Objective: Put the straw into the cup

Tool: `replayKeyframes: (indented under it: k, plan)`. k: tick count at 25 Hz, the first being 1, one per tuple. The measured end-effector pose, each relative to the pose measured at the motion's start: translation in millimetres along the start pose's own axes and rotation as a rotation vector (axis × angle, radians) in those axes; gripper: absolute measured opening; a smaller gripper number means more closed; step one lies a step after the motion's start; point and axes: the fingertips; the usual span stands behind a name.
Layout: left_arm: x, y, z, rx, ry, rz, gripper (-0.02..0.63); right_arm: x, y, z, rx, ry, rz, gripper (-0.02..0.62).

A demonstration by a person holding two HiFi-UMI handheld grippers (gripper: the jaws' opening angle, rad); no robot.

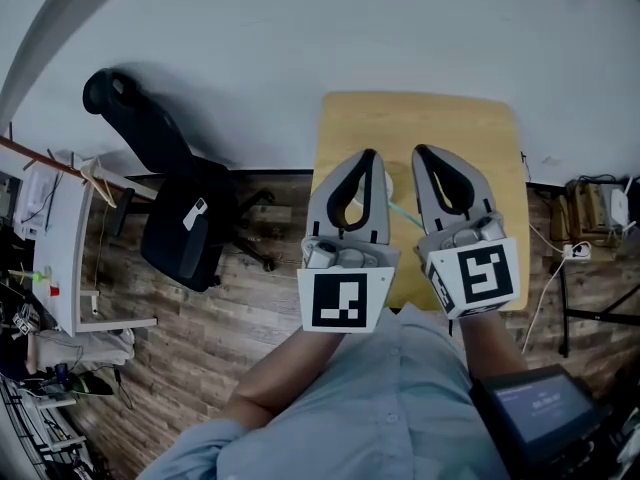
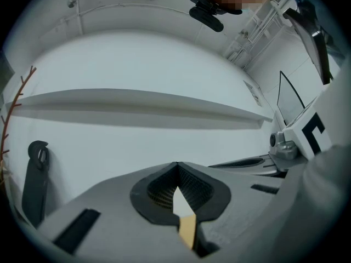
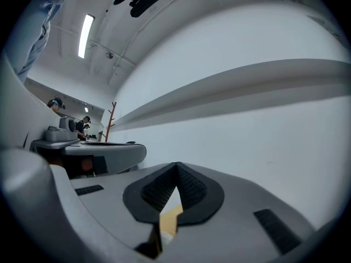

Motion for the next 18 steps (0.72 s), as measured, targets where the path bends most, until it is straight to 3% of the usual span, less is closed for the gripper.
replayKeyframes:
  k: [18]
  plan:
    - [-1.9,-1.9,3.6,-0.003,0.007,-0.016,-0.008,-0.4,-0.4,2.9,0.003,-0.004,-0.005,-0.002]
Point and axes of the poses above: the fingertips, and each gripper's own axes: z forward along the fingers, y to its right, x out of its top, and after that the axes turned 8 degrees about -z, right-handed
